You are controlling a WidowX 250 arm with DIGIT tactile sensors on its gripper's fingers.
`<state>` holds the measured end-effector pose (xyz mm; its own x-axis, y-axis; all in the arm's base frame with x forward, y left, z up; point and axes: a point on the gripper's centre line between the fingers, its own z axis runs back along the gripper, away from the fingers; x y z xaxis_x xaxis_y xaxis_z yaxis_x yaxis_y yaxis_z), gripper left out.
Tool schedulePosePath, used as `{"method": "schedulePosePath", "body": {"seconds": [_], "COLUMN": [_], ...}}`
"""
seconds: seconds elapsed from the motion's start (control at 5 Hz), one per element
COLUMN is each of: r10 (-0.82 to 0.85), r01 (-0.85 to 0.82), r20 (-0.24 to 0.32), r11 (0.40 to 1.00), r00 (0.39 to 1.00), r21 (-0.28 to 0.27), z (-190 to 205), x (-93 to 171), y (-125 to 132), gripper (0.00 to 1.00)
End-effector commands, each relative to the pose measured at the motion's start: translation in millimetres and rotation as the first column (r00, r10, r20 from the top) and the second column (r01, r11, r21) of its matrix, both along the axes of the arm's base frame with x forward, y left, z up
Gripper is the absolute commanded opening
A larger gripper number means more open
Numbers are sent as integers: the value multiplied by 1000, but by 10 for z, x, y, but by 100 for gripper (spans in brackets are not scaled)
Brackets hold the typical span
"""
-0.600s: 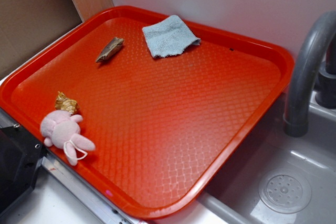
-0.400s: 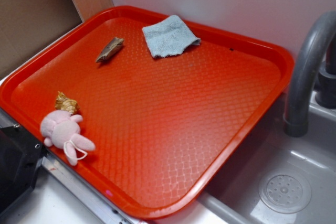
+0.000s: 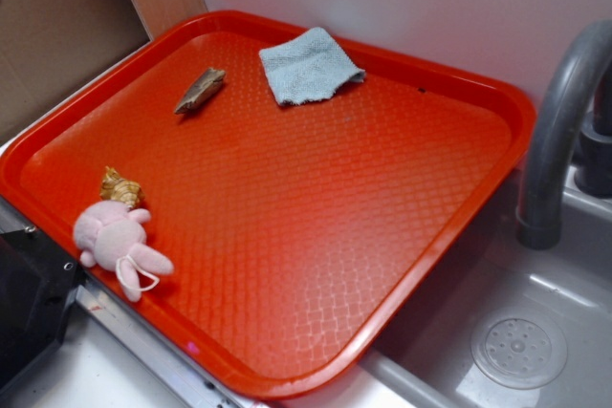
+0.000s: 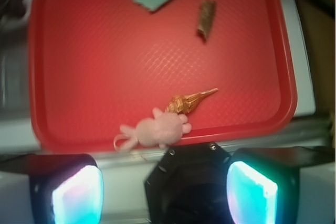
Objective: Grab the shell.
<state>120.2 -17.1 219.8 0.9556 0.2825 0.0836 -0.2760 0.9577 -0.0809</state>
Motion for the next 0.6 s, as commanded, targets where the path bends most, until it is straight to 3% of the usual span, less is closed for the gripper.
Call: {"method": "schedulePosePath", "body": {"seconds": [0.0,0.2,0.4], "r10": [475,520,545], "r01": [-475,-517,-540], "r20": [-47,-62,-39], "r11": [880,854,837], "r00": [879,852,838], "r21": [14,51,86], "z": [-290,-673,-899], "x": [254,383,406], "y": [175,193,197], "gripper": [100,100,100]}}
